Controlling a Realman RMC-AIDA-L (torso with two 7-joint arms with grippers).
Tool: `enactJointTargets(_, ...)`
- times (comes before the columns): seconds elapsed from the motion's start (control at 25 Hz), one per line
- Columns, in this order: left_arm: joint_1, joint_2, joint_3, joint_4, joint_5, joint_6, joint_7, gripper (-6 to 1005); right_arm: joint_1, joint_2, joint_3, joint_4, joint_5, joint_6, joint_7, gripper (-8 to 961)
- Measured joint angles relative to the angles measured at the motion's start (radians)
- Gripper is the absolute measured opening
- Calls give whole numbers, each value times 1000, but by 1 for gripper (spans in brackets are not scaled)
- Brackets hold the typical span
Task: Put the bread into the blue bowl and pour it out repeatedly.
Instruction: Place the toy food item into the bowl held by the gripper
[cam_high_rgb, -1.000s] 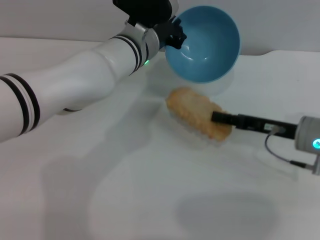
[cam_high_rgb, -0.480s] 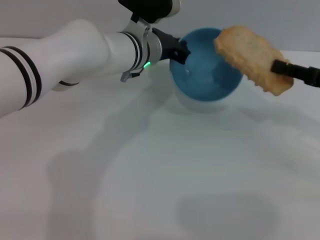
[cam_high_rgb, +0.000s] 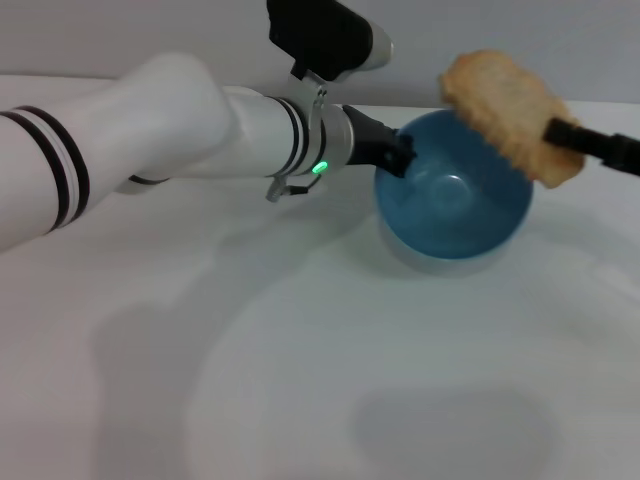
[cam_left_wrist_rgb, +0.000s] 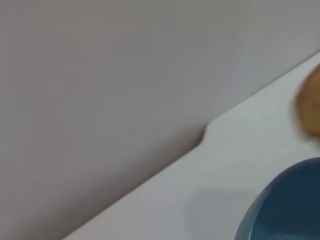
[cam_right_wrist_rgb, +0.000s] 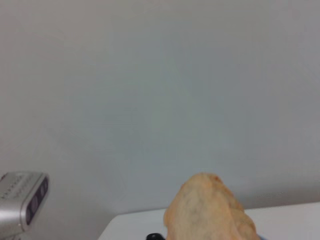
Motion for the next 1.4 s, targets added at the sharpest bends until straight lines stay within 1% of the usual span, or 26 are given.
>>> enactJointTargets(0.08, 10, 0, 9, 25, -1, 10, -2, 0, 23, 0, -2, 56, 0, 18, -26, 196)
enactJointTargets(0.24, 11, 0, 11, 32, -1, 13, -2, 0, 61, 1, -6, 144, 0, 71, -46, 173)
enactJointTargets(0.28, 12, 0, 11, 33, -1, 13, -2, 0, 68, 2, -6, 174, -1, 104, -46, 173)
enactJointTargets(0.44, 22, 0, 11, 35, -2, 13, -2, 0, 70, 2, -7, 196, -3, 153, -51, 170)
enactJointTargets(0.64, 25, 0, 12, 37, -2, 11, -2, -1, 78, 4, -8, 221, -1, 171, -111, 166)
enactJointTargets(0.76, 25, -1, 12, 39, -2, 11, -2, -1, 88, 5, -8, 236, -1, 181, -117, 289)
enactJointTargets(1.0, 26, -2, 6, 40, -3, 12, -2, -1, 91, 4, -7, 240, 1, 162, -123, 402)
enactJointTargets(1.16, 24, -1, 5, 38, -3, 13, -2, -1, 76, 2, -5, 237, 2, 161, -118, 477)
enactJointTargets(1.24, 20, 1, 4, 33, -3, 13, -6, -1, 63, 2, 0, 231, 3, 152, -106, 478)
enactJointTargets(1.28, 15, 3, 3, 29, -3, 14, -14, -1, 43, 1, 5, 204, 9, 131, -75, 478)
enactJointTargets(1.4, -4, 8, 2, 20, 1, 23, -46, 0, 23, 1, 6, 173, 22, 103, -47, 479)
